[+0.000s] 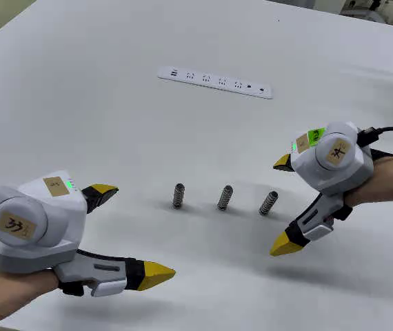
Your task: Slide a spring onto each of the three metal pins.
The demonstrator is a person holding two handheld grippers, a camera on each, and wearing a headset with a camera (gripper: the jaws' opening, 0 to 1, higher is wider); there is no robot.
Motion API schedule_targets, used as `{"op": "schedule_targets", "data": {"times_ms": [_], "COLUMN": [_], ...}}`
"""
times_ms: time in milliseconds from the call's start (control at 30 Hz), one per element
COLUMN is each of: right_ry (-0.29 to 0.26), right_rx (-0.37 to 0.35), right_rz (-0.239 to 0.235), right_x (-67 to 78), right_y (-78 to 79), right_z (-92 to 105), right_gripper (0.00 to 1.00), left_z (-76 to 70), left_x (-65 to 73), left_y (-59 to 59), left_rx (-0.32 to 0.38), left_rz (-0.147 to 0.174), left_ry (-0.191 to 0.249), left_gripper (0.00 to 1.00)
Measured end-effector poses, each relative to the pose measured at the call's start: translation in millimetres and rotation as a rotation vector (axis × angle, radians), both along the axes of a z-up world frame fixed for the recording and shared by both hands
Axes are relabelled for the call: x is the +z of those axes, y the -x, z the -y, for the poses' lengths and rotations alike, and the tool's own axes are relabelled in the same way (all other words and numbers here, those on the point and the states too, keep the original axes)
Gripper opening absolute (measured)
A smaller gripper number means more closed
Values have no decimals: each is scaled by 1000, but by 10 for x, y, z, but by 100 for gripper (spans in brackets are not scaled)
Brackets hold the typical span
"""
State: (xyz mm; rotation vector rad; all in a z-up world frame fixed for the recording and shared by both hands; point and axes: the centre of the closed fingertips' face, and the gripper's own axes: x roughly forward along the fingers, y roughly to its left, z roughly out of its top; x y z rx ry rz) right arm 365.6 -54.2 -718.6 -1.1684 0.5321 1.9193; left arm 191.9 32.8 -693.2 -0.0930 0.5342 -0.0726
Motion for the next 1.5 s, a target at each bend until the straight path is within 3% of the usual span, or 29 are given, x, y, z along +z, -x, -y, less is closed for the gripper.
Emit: {"op": "schedule_targets", "data": {"times_ms": [100, 467, 533, 1200, 1500], "right_ry": [-25, -131, -149, -276, -299], "right_rx": [-55, -178, -227, -404, -482], "right_rz": [-51, -88, -119, -171, -192], "right_x": [37, 117, 111, 240, 247], "right_y": [21, 4, 3, 62, 100], "right_z": [66, 493, 547, 977, 1192], "right_gripper": [99, 98, 98, 97, 97], "left_z": [-2, 14, 25, 16, 44], "left_x": [4, 48, 50, 117, 130], "left_y": [8, 9, 12, 27, 48], "left_rx": [1, 7, 9, 30, 32], "left_rz": [-2, 3, 2, 4, -2], "left_ry": [-1, -6, -6, -11, -14], "left_gripper": [100, 100, 100, 100, 100]}}
